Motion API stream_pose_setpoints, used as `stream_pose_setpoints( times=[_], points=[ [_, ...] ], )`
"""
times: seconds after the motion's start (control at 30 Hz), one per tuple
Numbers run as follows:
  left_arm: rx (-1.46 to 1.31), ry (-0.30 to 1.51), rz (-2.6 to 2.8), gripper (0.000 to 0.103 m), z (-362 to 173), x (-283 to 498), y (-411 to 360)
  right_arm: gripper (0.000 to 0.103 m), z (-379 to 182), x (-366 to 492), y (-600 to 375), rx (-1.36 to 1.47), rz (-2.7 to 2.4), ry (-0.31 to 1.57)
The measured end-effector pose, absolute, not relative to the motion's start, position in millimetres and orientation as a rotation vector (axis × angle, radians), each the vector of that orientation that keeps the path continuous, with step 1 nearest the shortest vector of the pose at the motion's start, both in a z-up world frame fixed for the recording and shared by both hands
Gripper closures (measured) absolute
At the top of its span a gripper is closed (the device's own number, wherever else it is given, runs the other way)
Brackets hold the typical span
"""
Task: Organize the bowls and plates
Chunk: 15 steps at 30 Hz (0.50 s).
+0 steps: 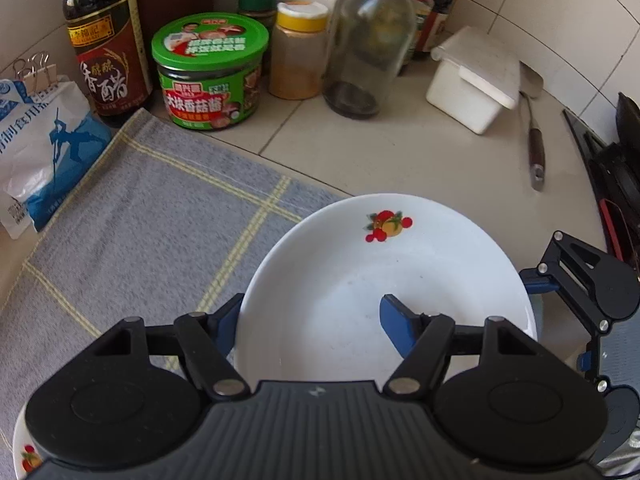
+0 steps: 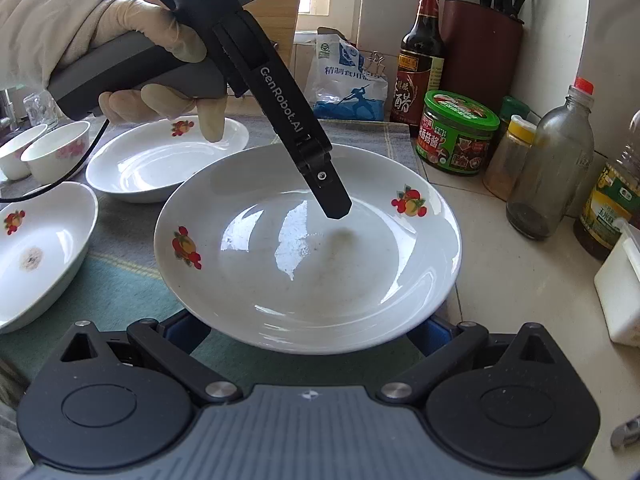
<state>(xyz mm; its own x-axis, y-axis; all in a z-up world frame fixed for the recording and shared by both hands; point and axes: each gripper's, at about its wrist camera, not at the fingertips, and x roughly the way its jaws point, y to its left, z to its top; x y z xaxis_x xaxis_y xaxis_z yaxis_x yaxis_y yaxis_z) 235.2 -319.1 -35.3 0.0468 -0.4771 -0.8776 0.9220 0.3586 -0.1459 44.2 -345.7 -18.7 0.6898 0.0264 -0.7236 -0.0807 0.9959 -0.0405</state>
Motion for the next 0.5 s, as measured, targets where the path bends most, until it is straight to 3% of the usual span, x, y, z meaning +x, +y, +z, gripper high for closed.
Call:
stream_pose_setpoints(
  times=[0.5],
  points=[
    [0.498,1.032,-1.123,0.032,-52.4,262.8,-335.9,0.000,-30.2,78.7,-373.2,-0.057,0.063,0.825]
  ],
)
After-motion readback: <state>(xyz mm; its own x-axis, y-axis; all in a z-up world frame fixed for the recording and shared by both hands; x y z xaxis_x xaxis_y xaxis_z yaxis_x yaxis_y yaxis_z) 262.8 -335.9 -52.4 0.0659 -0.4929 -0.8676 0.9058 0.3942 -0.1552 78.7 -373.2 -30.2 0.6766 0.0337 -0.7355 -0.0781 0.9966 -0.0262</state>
